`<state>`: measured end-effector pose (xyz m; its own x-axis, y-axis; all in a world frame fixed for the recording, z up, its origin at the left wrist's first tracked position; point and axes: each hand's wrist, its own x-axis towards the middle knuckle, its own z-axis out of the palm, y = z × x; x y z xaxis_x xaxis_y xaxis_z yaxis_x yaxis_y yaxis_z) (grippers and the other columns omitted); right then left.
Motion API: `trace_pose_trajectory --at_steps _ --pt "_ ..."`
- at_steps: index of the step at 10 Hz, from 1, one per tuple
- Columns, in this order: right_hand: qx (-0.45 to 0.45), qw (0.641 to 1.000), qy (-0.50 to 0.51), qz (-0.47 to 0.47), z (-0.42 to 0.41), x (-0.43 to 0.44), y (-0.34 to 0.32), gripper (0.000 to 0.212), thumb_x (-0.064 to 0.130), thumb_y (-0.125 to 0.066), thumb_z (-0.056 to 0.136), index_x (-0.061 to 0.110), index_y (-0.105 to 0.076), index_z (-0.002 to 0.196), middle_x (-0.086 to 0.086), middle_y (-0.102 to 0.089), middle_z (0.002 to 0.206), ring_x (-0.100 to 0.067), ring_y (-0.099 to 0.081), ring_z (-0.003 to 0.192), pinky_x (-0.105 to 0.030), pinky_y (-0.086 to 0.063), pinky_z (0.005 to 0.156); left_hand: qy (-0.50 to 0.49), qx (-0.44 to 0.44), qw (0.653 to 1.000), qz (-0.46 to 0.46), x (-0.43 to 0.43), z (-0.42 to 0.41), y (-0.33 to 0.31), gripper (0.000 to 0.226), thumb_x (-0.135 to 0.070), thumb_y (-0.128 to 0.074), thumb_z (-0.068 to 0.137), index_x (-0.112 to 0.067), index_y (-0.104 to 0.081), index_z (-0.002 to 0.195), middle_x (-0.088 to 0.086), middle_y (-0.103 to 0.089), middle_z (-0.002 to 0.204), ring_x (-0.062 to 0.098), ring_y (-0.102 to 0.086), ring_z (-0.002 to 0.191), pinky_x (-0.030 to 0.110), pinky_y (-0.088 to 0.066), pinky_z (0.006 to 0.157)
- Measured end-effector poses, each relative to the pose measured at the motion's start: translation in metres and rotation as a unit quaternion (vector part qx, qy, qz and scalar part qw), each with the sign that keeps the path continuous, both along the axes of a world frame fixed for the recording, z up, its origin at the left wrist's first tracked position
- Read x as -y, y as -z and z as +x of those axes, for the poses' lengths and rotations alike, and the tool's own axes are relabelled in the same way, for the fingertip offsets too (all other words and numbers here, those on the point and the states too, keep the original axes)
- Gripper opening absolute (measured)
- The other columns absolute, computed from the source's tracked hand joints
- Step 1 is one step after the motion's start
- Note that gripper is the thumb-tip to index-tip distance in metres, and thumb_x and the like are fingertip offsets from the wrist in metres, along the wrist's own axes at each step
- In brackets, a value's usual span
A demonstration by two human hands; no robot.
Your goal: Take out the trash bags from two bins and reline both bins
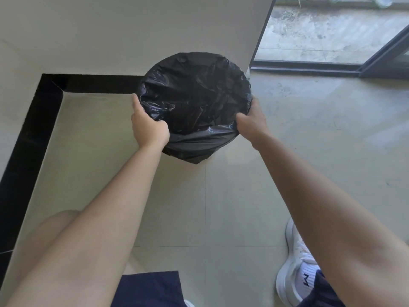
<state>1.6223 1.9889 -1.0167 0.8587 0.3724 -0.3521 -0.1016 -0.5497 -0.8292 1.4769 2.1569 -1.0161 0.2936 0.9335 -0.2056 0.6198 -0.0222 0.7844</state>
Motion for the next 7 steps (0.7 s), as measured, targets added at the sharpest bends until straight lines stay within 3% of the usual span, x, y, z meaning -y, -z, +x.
trace_pose_trajectory --at_steps 1,2,3,4,5,6,7 --pt "-0.013 0.999 0.032 0.011 0.004 -0.004 0.001 0.06 0.024 -0.054 0.089 0.028 -0.038 0.146 0.004 -0.061 0.121 -0.02 -0.059 0.112 -0.035 -0.054 0.089 -0.052 -0.007 0.999 0.005 0.008 0.007 -0.002 0.084 0.004 -0.047 0.086 -0.029 -0.014 0.156 0.003 -0.047 0.144 0.025 -0.051 0.128 0.032 -0.04 0.102" --pt "0.008 0.996 0.09 -0.015 -0.006 -0.005 0.004 0.09 0.057 -0.063 0.087 0.019 -0.02 0.156 -0.008 -0.036 0.155 -0.026 -0.037 0.142 -0.045 -0.035 0.116 -0.079 0.002 0.997 0.005 0.013 0.007 -0.001 0.084 0.006 -0.047 0.087 -0.03 -0.015 0.156 0.004 -0.047 0.142 0.026 -0.054 0.125 0.033 -0.044 0.098" --pt "0.072 0.994 0.086 -0.009 -0.036 -0.002 -0.001 0.101 0.064 -0.056 0.089 0.019 0.002 0.159 -0.009 -0.003 0.164 -0.026 -0.008 0.152 -0.044 -0.02 0.12 -0.098 0.0 0.995 0.004 0.016 0.008 0.001 0.085 0.007 -0.047 0.087 -0.03 -0.015 0.156 0.004 -0.044 0.143 0.027 -0.055 0.122 0.034 -0.045 0.094" --pt "0.084 0.995 0.006 0.047 -0.061 0.001 0.013 0.097 0.054 -0.056 0.094 0.026 0.012 0.157 -0.003 -0.008 0.164 -0.021 -0.017 0.149 -0.036 -0.02 0.119 -0.115 -0.006 0.993 0.003 0.014 0.014 0.0 0.082 0.005 -0.045 0.088 -0.03 -0.014 0.156 0.005 -0.042 0.143 0.028 -0.055 0.121 0.035 -0.044 0.095" --pt "0.021 0.998 -0.062 0.012 -0.064 0.004 0.028 0.08 0.058 -0.044 0.098 0.026 0.0 0.157 0.005 -0.039 0.147 -0.02 -0.043 0.132 -0.029 -0.032 0.105 -0.095 -0.01 0.995 0.007 0.013 0.013 -0.001 0.078 0.002 -0.041 0.091 -0.029 -0.013 0.156 0.006 -0.042 0.144 0.029 -0.056 0.119 0.034 -0.042 0.09" --pt "-0.018 0.998 -0.068 0.0 -0.055 0.002 0.033 0.064 0.062 -0.037 0.098 0.021 -0.037 0.146 0.002 -0.051 0.138 -0.024 -0.047 0.13 -0.028 -0.032 0.102 -0.051 -0.007 0.998 0.019 0.011 0.009 0.001 0.068 -0.02 -0.043 0.097 -0.027 -0.011 0.156 0.01 -0.04 0.144 0.03 -0.055 0.116 0.033 -0.037 0.084" --pt "-0.026 0.998 -0.049 -0.021 -0.054 -0.001 0.024 0.082 0.069 -0.04 0.092 0.016 -0.025 0.153 -0.005 -0.039 0.151 -0.026 -0.037 0.14 -0.033 -0.03 0.111 -0.005 -0.06 0.995 0.082 0.013 0.0 -0.001 0.078 -0.057 -0.038 0.095 -0.02 -0.007 0.157 0.017 -0.022 0.156 0.034 -0.03 0.14 0.05 -0.03 0.109"
